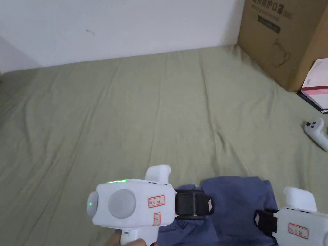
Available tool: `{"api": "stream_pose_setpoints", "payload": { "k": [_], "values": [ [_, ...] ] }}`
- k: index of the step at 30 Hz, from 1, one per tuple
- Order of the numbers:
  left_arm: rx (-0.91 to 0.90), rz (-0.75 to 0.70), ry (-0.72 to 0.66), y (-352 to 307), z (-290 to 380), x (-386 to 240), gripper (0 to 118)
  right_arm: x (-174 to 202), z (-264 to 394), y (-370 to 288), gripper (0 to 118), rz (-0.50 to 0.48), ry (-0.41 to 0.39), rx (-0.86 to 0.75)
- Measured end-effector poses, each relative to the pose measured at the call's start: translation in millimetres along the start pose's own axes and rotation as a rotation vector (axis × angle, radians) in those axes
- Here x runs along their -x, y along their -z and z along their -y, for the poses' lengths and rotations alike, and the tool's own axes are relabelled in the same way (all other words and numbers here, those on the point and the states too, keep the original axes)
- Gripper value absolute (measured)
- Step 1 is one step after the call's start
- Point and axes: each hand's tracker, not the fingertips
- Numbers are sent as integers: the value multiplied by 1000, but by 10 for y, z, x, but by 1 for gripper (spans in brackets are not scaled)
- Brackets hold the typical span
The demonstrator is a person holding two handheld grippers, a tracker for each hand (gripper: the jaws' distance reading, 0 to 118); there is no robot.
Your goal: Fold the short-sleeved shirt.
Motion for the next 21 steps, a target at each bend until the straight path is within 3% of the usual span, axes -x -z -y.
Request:
{"api": "stream_pose_setpoints", "payload": {
  "k": [2,3,5,6,11,16,21],
  "values": [
    [-56,-42,-4,-208,-12,44,106,2,12,4,0,1,3,-3],
    [-95,-61,-12,-279,-10,93,95,5,17,7,1,-1,6,-5],
    [-135,-99,-88,-342,-43,238,22,10,29,17,1,-12,14,-4],
    [-136,-130,-131,-304,-48,321,1,31,33,21,0,-20,17,-1],
    [-52,-203,-193,115,45,640,1,136,67,14,1,-38,-17,-2],
    [34,-49,-191,437,238,452,1,109,70,17,1,-37,-15,3],
    [106,-37,-121,593,355,122,1,44,104,-9,1,-24,-8,13]
  ]
}}
